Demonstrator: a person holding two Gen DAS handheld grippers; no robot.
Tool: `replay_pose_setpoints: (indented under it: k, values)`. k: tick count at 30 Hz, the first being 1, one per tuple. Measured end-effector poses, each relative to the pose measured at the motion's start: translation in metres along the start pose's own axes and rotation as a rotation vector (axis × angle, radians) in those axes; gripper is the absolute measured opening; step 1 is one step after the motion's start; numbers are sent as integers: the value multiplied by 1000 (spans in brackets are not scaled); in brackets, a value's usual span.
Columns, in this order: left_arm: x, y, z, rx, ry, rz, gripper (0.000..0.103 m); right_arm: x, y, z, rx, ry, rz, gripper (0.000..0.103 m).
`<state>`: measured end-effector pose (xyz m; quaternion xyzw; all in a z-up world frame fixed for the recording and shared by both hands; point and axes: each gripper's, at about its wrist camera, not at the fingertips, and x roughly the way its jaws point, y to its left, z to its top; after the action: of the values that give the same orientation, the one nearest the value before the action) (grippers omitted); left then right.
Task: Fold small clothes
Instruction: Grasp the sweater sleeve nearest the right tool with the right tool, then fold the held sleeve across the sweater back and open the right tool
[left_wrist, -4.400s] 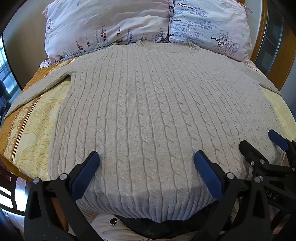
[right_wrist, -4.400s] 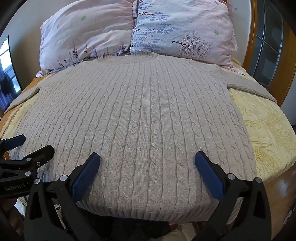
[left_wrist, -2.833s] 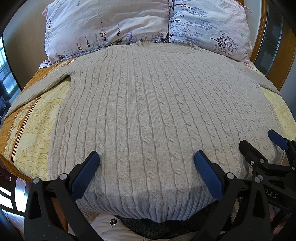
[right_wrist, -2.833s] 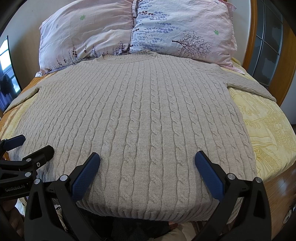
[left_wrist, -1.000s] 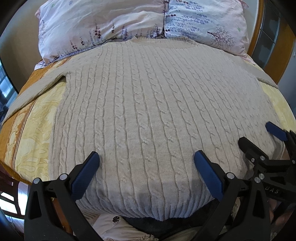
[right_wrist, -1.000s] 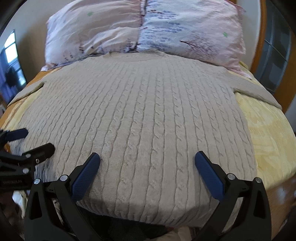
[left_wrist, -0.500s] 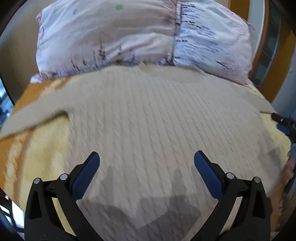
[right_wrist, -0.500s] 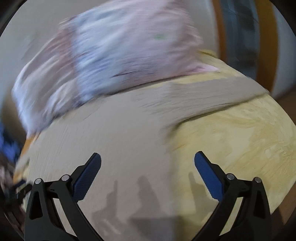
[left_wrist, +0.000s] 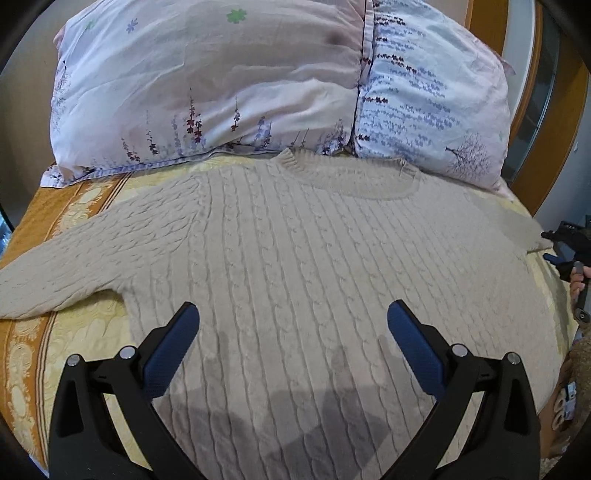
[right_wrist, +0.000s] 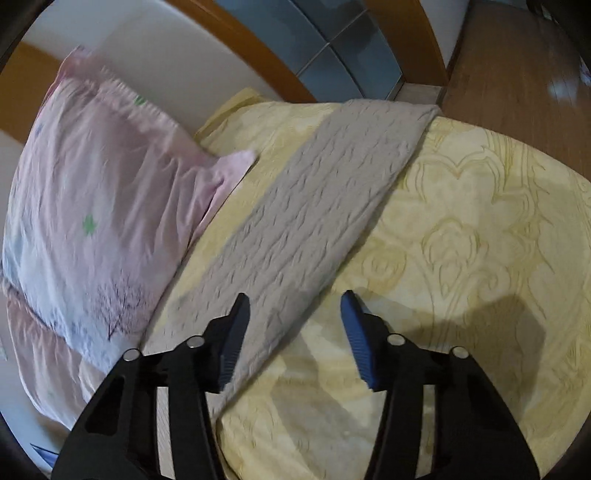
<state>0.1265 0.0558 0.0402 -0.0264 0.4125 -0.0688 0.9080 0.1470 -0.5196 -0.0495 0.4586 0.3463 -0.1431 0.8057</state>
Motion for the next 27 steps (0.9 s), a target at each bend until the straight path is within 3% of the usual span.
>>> replay_pose_setpoints:
  k: [8,11,13,18,23,27]
  values:
    - [8,6,8,-18,10,-36,101,15,-2,6,29,-6,21,32]
    - [8,6,9,-10,-1,-31,101,16,-8,8,61,-26,18,18]
    - [9,7,10,-12,-2,-33,101,17,-6,8,34,-35,-8,11]
    - [9,16,11,-71,-20,-88,101,-6,34,0,-126,-142,3,11]
    - [0,20,12,-94,-86,-109,101,-31,102,-31,-317,-153,159,10]
    - [-3,18,15,-93,-103,-124,101,-30,163,-91,-502,-17,334,10]
